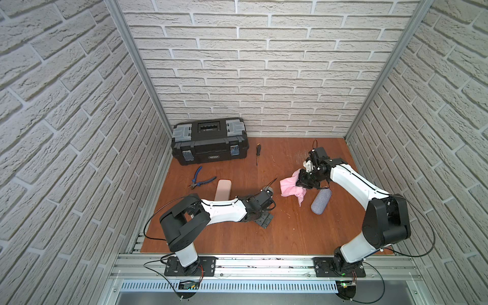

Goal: Wipe the eyeglass case
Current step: Move the eyeglass case from the center of the board, then adjust the eyeglass case at the center of the board.

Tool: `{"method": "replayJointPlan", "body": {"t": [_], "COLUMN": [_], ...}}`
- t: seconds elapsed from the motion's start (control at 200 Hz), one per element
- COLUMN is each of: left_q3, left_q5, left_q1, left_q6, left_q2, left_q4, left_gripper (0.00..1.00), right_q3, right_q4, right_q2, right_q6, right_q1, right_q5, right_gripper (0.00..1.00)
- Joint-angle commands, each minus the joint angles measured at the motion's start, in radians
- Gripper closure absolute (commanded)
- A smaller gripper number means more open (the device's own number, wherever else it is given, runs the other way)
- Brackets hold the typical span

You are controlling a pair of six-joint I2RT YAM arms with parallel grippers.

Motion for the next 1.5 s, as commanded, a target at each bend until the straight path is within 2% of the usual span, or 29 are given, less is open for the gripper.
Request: {"method": "replayJointPlan", "body": {"t": [0.0, 0.14, 0.235, 0.465, 0.68, 0.73, 0.815, 0.89, 1.065, 1.34, 1.4, 1.495], "left_q3": [-0.038, -0.071, -0.108, -0.213, -0.283, -0.280, -0.249, -0.213, -0.158, -0.061, -0.078, -0.122], "left_q5": [-0.040, -0.105, -0.110, -0.078, -0.064, -0.071, -0.086, -0.073, -0.085, -0.057, -0.055, -0.028], "left_q1": [-0.012, -0.013, -0.013, -0.012, -0.010, -0.005, -0.003, -0.001, 0.012, 0.035, 0.050, 0.072], "left_q6": [0.029, 0.052, 0.068, 0.156, 0.218, 0.219, 0.193, 0.169, 0.123, 0.120, 0.112, 0.114], "left_q2": [-0.004, -0.015, -0.046, -0.123, -0.158, -0.157, -0.157, -0.152, -0.094, 0.001, 0.004, -0.020], "left_q4": [0.087, 0.164, 0.217, 0.313, 0.382, 0.382, 0.346, 0.300, 0.250, 0.233, 0.247, 0.299], "left_gripper": [0.07, 0.10, 0.13, 0.19, 0.22, 0.20, 0.07, 0.02, 0.02, 0.02, 0.03, 0.10], "right_q3": [-0.003, -0.004, -0.020, 0.032, 0.113, 0.120, 0.131, 0.135, 0.145, 0.096, 0.088, 0.082], "right_q4": [-0.025, -0.062, -0.063, -0.003, -0.015, -0.019, -0.051, -0.056, -0.084, -0.023, -0.021, -0.038], "right_q2": [-0.022, -0.011, -0.011, 0.069, 0.149, 0.159, 0.137, 0.100, 0.064, 0.078, 0.084, 0.087], "right_q6": [0.008, -0.002, 0.034, 0.112, 0.118, 0.116, 0.096, 0.076, 0.044, 0.067, 0.064, 0.047], "right_q1": [0.022, 0.081, 0.141, 0.265, 0.346, 0.338, 0.282, 0.228, 0.155, 0.154, 0.157, 0.158], "right_q5": [0.004, 0.081, 0.145, 0.084, 0.048, 0.045, 0.093, 0.084, 0.096, 0.084, 0.076, 0.096], "right_gripper": [0.98, 0.98, 0.98, 0.98, 0.98, 0.98, 0.98, 0.98, 0.98, 0.98, 0.98, 0.98]}}
